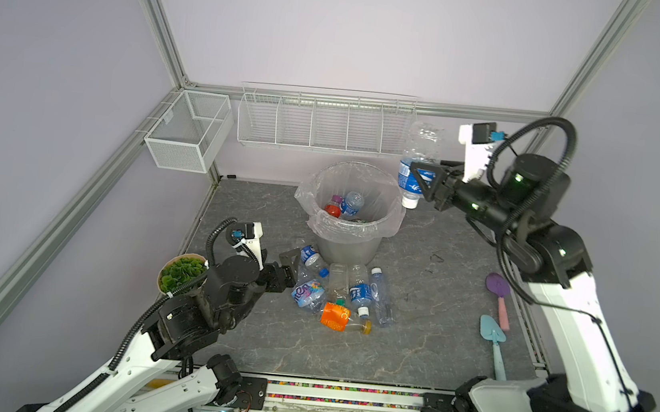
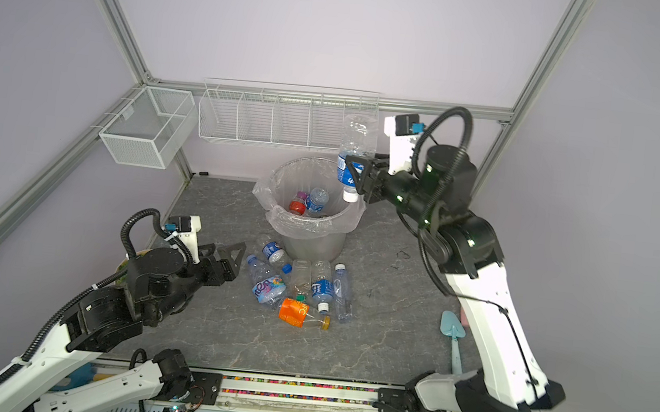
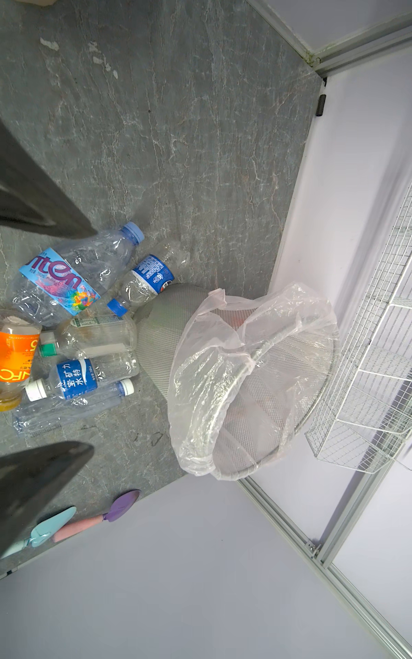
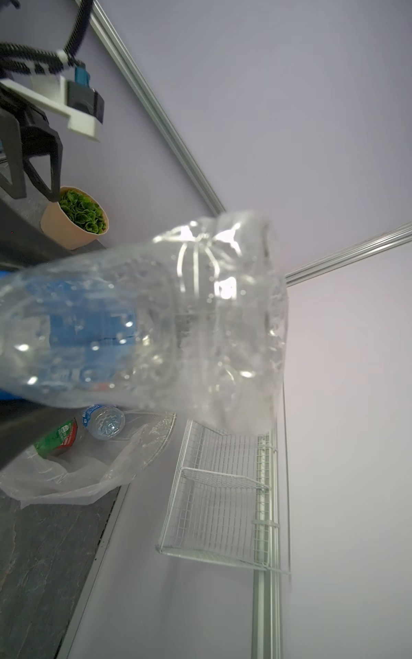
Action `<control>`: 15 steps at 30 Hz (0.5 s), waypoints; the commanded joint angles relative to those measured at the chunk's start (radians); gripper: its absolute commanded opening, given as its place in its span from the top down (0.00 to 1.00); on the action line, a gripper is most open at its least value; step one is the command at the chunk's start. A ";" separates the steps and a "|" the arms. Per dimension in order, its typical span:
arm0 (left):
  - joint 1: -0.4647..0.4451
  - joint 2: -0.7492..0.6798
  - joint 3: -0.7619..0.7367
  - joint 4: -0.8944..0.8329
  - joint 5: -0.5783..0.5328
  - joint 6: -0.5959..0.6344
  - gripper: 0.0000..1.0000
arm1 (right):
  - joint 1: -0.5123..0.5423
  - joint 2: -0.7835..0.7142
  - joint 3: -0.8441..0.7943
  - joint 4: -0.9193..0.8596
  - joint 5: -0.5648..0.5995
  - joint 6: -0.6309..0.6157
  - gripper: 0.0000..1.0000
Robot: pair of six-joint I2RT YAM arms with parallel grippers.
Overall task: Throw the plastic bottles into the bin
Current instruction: 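Open the right gripper over the bin to drop the blue-labelled bottle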
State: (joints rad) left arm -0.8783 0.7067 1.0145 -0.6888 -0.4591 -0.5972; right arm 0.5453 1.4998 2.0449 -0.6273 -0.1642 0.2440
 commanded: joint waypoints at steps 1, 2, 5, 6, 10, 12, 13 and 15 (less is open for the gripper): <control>-0.007 -0.001 0.036 0.000 0.017 -0.010 0.12 | 0.000 0.254 0.238 -0.307 -0.032 -0.108 0.44; -0.007 -0.004 0.038 -0.004 0.019 -0.013 0.12 | -0.002 0.340 0.362 -0.432 0.009 -0.115 0.28; -0.008 -0.021 0.037 -0.026 0.014 -0.019 0.12 | 0.004 0.411 0.497 -0.532 0.049 -0.108 0.09; -0.008 -0.030 0.034 -0.032 0.010 -0.019 0.12 | 0.010 0.366 0.430 -0.471 0.048 -0.107 0.11; -0.008 -0.052 0.017 -0.041 -0.001 -0.024 0.12 | 0.017 0.139 0.088 -0.169 0.076 -0.083 0.12; -0.007 -0.049 0.012 -0.035 0.004 -0.026 0.12 | 0.016 0.079 0.031 -0.147 0.105 -0.078 0.12; -0.007 -0.047 0.010 -0.031 0.007 -0.026 0.12 | 0.017 0.064 0.019 -0.148 0.109 -0.079 0.12; -0.008 -0.040 0.010 -0.028 0.013 -0.026 0.12 | 0.015 0.034 -0.002 -0.157 0.101 -0.078 0.12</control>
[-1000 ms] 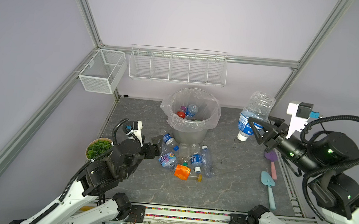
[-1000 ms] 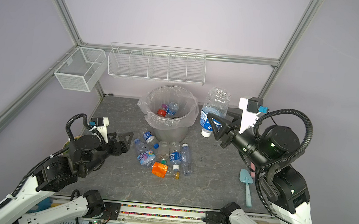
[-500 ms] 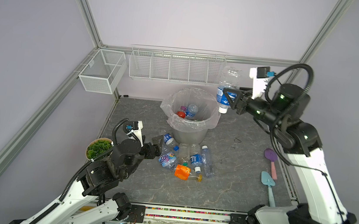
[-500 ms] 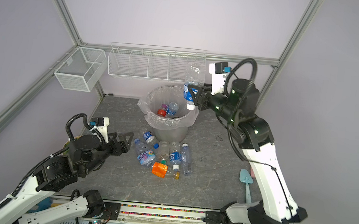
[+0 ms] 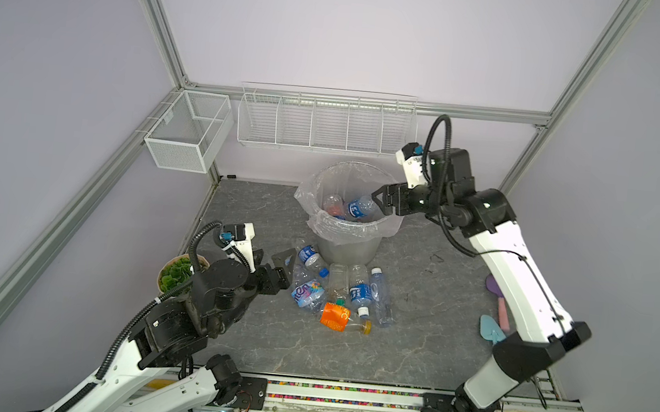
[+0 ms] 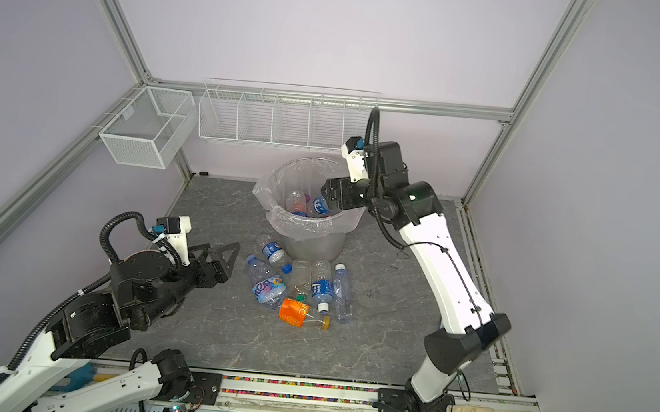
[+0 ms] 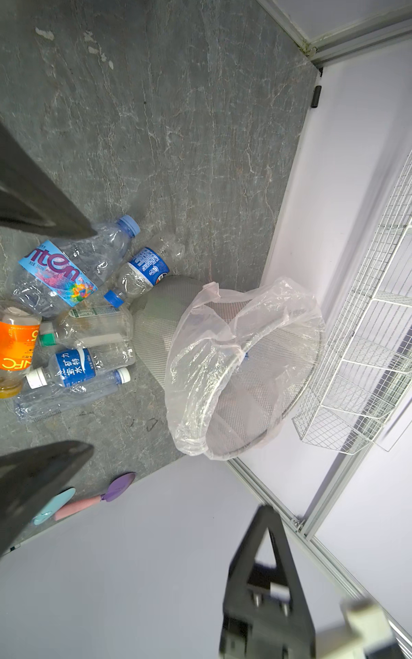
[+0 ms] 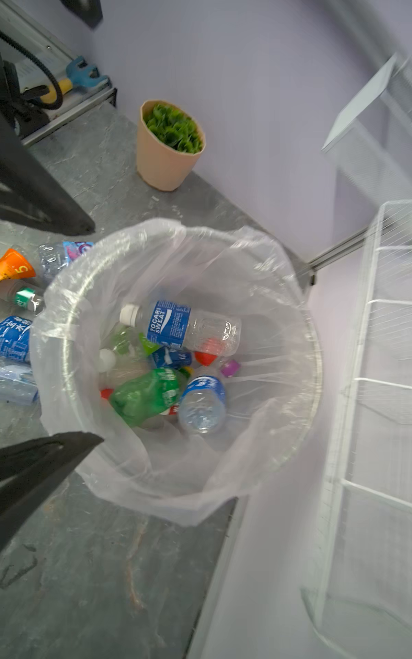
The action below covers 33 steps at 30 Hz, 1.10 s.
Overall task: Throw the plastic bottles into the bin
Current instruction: 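Open the right gripper over the bin to drop the blue-labelled bottle, then reach the left gripper down to the orange NFC bottle while the right holds still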
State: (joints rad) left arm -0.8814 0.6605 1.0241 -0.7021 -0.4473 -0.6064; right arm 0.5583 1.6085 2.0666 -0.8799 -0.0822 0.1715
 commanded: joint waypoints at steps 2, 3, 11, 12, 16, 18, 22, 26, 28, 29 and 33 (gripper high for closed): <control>-0.004 0.010 0.001 -0.014 0.006 -0.016 0.12 | 0.004 -0.099 -0.042 0.085 0.019 -0.007 0.12; -0.005 0.011 -0.001 -0.013 0.008 -0.020 0.12 | 0.004 -0.116 -0.058 0.088 0.020 -0.005 0.12; -0.005 0.020 -0.040 -0.026 0.056 -0.069 0.12 | 0.003 -0.237 -0.176 0.120 0.002 -0.003 0.12; -0.005 0.026 -0.048 -0.031 0.070 -0.078 0.12 | 0.003 -0.251 -0.188 0.120 0.005 -0.009 0.12; -0.007 0.045 -0.094 -0.017 0.143 -0.093 0.11 | 0.002 -0.299 -0.241 0.137 0.022 -0.035 0.12; -0.009 0.063 -0.111 -0.009 0.187 -0.091 0.11 | 0.003 -0.321 -0.267 0.144 0.028 -0.045 0.12; -0.027 0.122 -0.134 0.007 0.256 -0.068 0.10 | 0.003 -0.350 -0.307 0.163 0.023 -0.059 0.12; -0.094 0.197 -0.139 0.012 0.279 0.009 0.08 | 0.000 -0.376 -0.337 0.185 0.024 -0.063 0.12; -0.136 0.242 -0.132 0.007 0.283 0.060 0.08 | 0.001 -0.387 -0.349 0.192 0.022 -0.064 0.12; -0.156 0.267 -0.124 0.000 0.287 0.087 0.07 | 0.002 -0.392 -0.354 0.193 0.018 -0.064 0.12; -0.200 0.357 -0.112 -0.003 0.316 0.170 0.06 | 0.000 -0.400 -0.362 0.198 0.001 -0.067 0.12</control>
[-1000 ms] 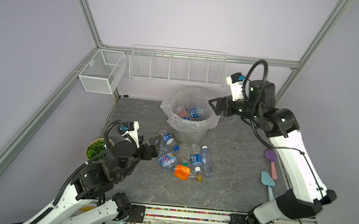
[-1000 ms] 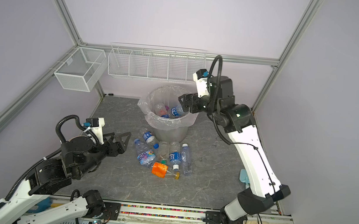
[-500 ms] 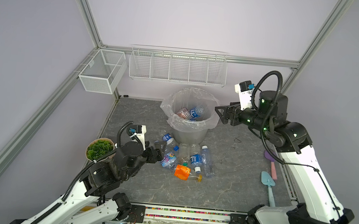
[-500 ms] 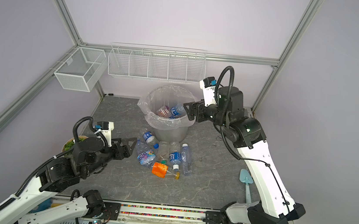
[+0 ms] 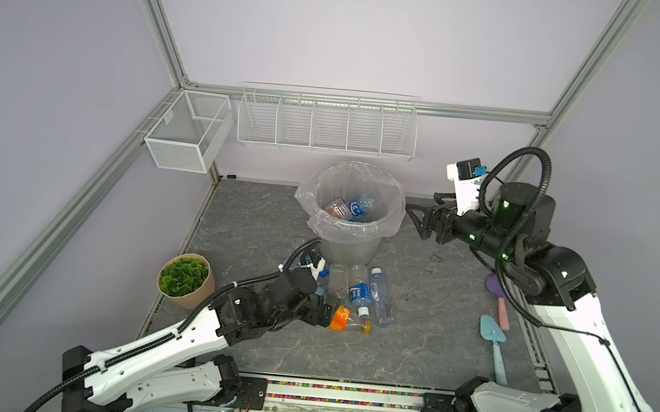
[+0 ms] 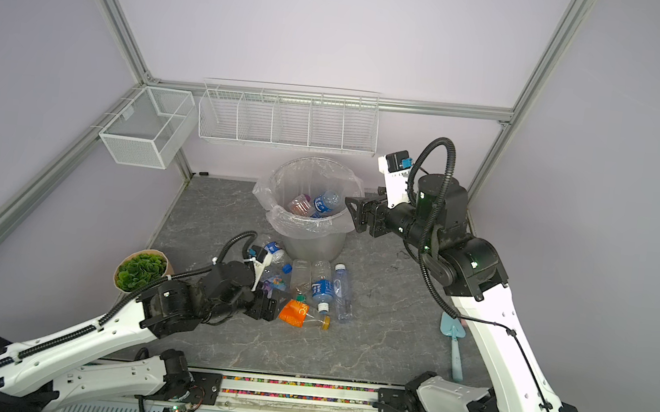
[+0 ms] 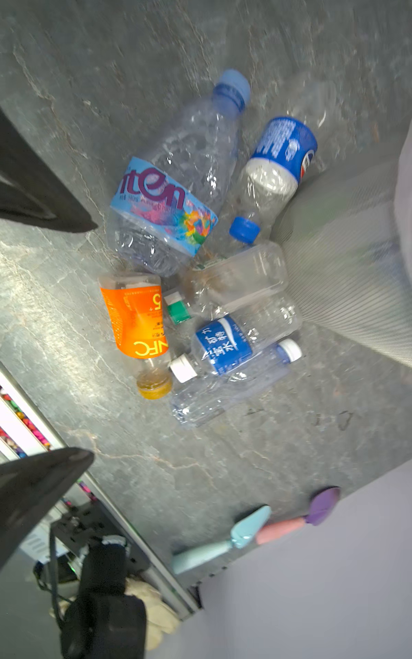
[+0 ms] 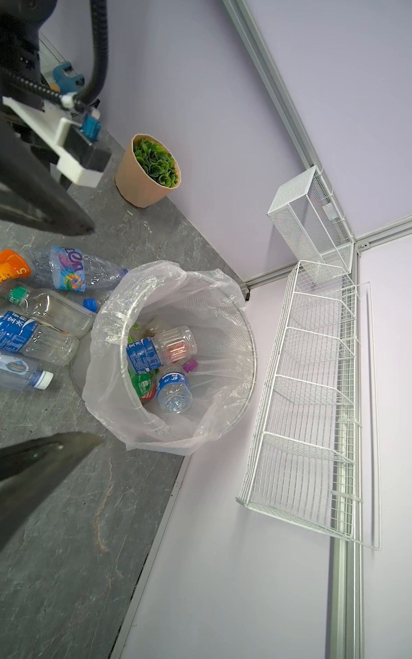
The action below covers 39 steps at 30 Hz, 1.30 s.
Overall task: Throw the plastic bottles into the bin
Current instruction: 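Reach the left gripper down to the orange NFC bottle while the right holds still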
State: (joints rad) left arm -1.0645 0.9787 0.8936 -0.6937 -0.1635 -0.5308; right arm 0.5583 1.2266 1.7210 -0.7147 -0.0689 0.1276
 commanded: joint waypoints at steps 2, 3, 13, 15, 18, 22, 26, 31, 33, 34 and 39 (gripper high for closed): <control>-0.018 0.074 0.015 0.002 0.055 0.121 0.06 | 0.001 -0.022 -0.018 0.035 -0.020 -0.021 0.12; -0.018 0.091 0.013 0.012 0.068 0.135 0.05 | -0.001 -0.026 -0.021 0.036 -0.022 -0.019 0.12; -0.020 0.183 -0.002 0.118 0.152 0.325 0.02 | 0.000 -0.053 -0.054 0.048 -0.046 -0.024 0.12; -0.020 0.211 0.004 0.118 0.150 0.365 0.00 | -0.001 -0.058 -0.060 0.048 -0.051 -0.027 0.12; -0.018 0.268 0.009 0.118 0.160 0.420 0.00 | -0.001 -0.064 -0.072 0.052 -0.053 -0.031 0.12; -0.018 0.359 0.049 0.080 0.127 0.441 0.00 | -0.002 -0.076 -0.085 0.053 -0.052 -0.040 0.12; -0.018 0.448 0.091 0.051 0.114 0.482 0.00 | -0.005 -0.093 -0.107 0.055 -0.051 -0.047 0.12; -0.018 0.529 0.118 0.050 0.116 0.511 0.00 | -0.009 -0.106 -0.128 0.051 -0.061 -0.057 0.12; -0.018 0.552 0.130 0.039 0.117 0.521 0.00 | -0.011 -0.110 -0.134 0.048 -0.064 -0.059 0.12; -0.018 0.560 0.134 0.036 0.114 0.525 0.00 | -0.013 -0.114 -0.139 0.048 -0.066 -0.060 0.12; -0.011 0.579 0.135 0.031 0.108 0.535 0.00 | -0.020 -0.127 -0.156 0.048 -0.065 -0.063 0.12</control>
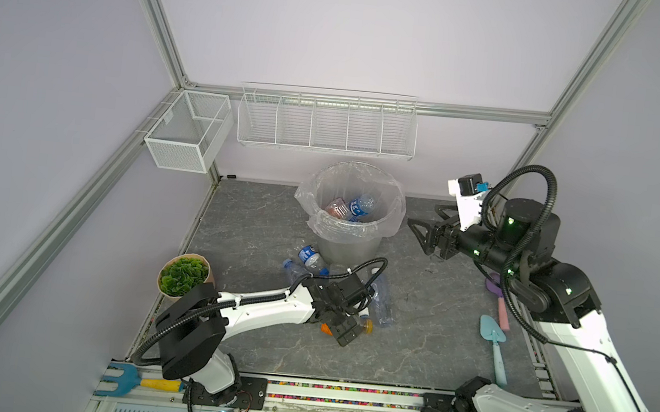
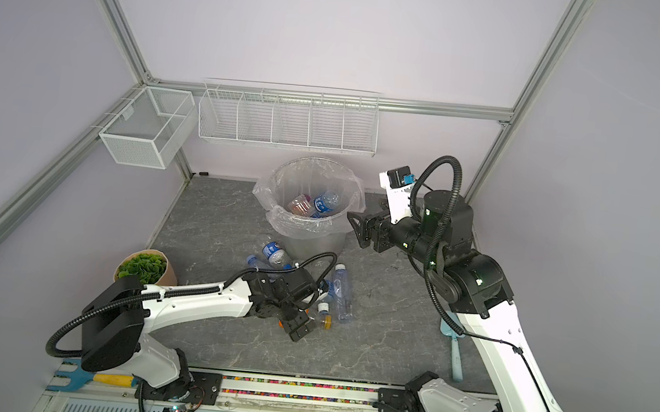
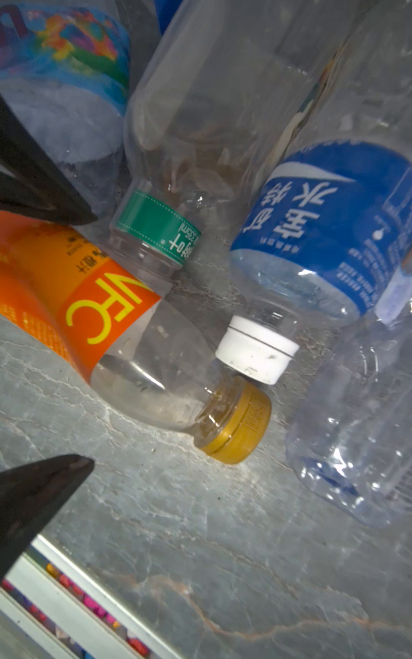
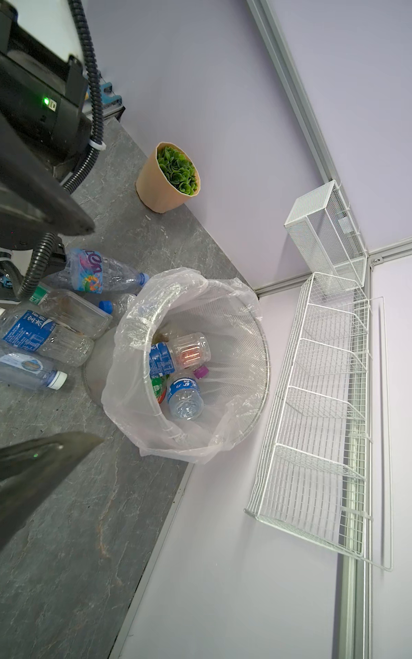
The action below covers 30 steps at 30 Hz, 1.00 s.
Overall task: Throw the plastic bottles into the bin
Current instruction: 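Reach the left gripper down to the orange NFC bottle while the right holds still, then close the left gripper around the orange NFC bottle's body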
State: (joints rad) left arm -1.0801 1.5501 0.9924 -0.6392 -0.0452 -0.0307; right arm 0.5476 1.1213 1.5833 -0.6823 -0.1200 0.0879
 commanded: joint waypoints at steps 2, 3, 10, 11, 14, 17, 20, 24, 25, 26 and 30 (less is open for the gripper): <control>0.009 0.016 0.033 -0.027 -0.007 0.035 0.00 | -0.012 -0.027 -0.022 0.015 -0.015 -0.022 0.12; 0.011 0.021 0.032 -0.028 -0.004 0.032 0.00 | -0.012 -0.030 -0.025 0.016 -0.015 -0.022 0.12; 0.012 0.050 0.029 -0.036 0.041 -0.008 0.01 | -0.021 -0.043 -0.037 0.016 -0.012 -0.018 0.12; 0.012 0.051 0.029 -0.037 0.046 -0.015 0.02 | -0.022 -0.043 -0.039 0.017 -0.012 -0.017 0.12; 0.012 0.062 0.029 -0.047 0.081 -0.037 0.03 | -0.026 -0.047 -0.044 0.019 -0.012 -0.014 0.12; 0.011 0.068 0.025 -0.045 0.105 -0.059 0.04 | -0.030 -0.049 -0.049 0.023 -0.012 -0.009 0.12; 0.011 0.074 0.010 -0.027 0.124 -0.086 0.05 | -0.033 -0.052 -0.056 0.027 -0.010 -0.005 0.12; 0.009 0.101 0.006 -0.027 0.145 -0.112 0.08 | -0.037 -0.058 -0.060 0.029 -0.012 -0.002 0.12; 0.007 0.106 0.005 -0.024 0.146 -0.117 0.08 | -0.038 -0.058 -0.061 0.029 -0.011 -0.001 0.12; 0.002 0.110 0.002 -0.021 0.146 -0.122 0.09 | -0.040 -0.060 -0.062 0.028 -0.010 -0.001 0.12; -0.013 0.119 -0.004 -0.007 0.137 -0.140 0.10 | -0.045 -0.064 -0.066 0.027 -0.011 0.001 0.12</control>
State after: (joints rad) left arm -1.0817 1.6573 0.9966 -0.6590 0.0799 -0.1455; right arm 0.5098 1.0752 1.5303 -0.6804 -0.1211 0.0860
